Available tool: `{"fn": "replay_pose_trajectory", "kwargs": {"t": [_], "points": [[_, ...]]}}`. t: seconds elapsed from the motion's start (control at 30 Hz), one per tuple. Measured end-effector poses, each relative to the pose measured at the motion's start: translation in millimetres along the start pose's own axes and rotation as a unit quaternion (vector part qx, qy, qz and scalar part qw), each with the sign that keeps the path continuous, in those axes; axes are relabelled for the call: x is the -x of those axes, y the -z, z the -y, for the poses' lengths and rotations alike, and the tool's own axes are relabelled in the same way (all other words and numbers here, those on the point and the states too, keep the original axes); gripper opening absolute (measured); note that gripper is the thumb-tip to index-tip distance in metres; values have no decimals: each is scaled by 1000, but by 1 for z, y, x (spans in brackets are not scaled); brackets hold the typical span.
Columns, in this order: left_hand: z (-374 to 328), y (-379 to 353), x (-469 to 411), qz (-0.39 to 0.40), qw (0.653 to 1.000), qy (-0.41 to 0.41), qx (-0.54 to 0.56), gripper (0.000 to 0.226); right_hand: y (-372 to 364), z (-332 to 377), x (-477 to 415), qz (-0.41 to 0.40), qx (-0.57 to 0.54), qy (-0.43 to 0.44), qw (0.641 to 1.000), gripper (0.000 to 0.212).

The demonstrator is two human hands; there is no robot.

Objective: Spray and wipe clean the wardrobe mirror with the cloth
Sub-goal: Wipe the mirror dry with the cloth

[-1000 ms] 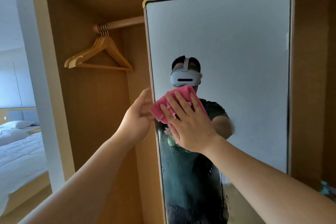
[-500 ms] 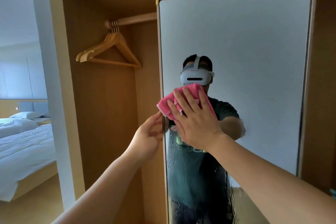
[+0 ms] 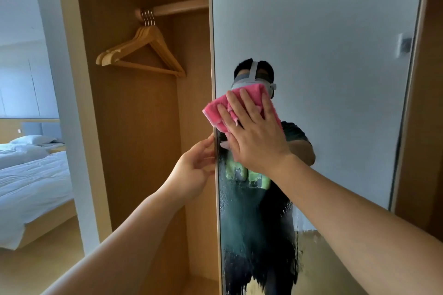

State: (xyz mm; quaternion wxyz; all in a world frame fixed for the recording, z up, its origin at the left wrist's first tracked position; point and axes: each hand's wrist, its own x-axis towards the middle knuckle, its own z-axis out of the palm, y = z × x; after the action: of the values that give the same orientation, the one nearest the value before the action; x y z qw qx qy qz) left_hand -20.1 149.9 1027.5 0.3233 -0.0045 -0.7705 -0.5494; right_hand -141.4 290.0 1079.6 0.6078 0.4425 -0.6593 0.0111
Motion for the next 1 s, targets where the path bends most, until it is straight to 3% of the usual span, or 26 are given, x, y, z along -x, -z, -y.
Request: {"fn": "replay_pose_trajectory", "kwargs": {"t": [0.2,0.43,0.83,1.0], "points": [[1,1,2,10,998,-24,-57,82,-20,22,50,11,-7,5,1000,68],[1,-1,7,20,996,-37,-81,93,-39,62,118,5,-27,24,999,73],[-2,0,12,35,995,-38,-84,87,-31,56,98,23,-27,44,998,70],[1,-2,10,14,999,-22,-37,83,-11,25,41,26,-21,-6,999,69]]}}
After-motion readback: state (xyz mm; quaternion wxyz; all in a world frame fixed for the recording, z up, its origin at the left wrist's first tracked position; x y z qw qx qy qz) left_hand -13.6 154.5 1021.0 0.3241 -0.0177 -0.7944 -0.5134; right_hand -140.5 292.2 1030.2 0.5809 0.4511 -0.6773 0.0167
